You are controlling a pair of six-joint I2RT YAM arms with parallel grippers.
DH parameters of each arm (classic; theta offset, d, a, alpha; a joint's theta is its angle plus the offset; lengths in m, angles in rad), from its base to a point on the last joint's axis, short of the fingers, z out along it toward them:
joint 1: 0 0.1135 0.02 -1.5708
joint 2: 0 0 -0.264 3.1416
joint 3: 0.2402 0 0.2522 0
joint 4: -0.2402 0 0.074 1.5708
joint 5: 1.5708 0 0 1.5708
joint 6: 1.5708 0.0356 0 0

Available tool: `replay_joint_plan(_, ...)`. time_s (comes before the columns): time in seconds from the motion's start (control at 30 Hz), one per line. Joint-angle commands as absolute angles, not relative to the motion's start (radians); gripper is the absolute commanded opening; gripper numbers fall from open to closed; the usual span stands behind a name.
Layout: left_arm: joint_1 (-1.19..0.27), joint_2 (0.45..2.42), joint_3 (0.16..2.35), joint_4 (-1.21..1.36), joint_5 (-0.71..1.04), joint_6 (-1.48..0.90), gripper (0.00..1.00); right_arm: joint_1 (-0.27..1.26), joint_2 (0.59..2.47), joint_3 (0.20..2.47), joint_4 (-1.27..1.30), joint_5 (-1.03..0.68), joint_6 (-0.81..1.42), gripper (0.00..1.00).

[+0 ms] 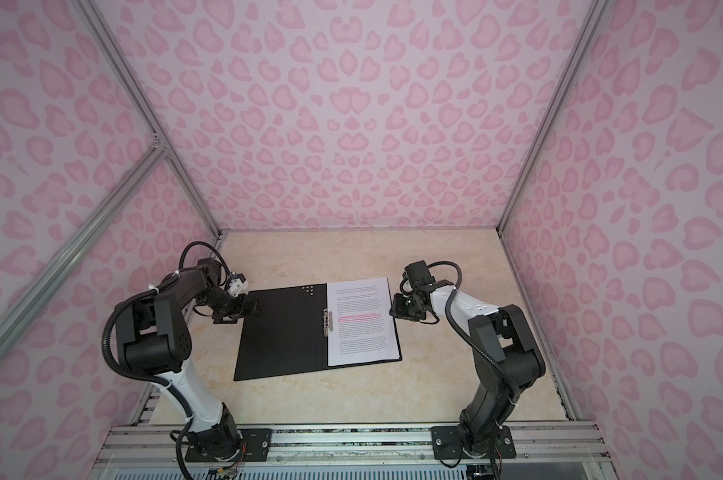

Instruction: Put the files into the folder

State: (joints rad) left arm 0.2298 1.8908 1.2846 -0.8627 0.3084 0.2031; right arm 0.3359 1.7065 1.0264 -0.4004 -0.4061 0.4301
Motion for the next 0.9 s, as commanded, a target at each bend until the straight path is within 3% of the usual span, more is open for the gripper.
replay_joint_plan(0.0,0.232,1.917,1.314,-0.907,0.334,0.21,0.98,0.331,1.71,1.002,-0.36,-0.442,0.432,0.39)
replay_joint_plan(0.87,0.14,2.068,1.452,-0.992,0.374,0.238,0.98,0.353,1.687,1.054,-0.401,-0.54,0.37,0.4)
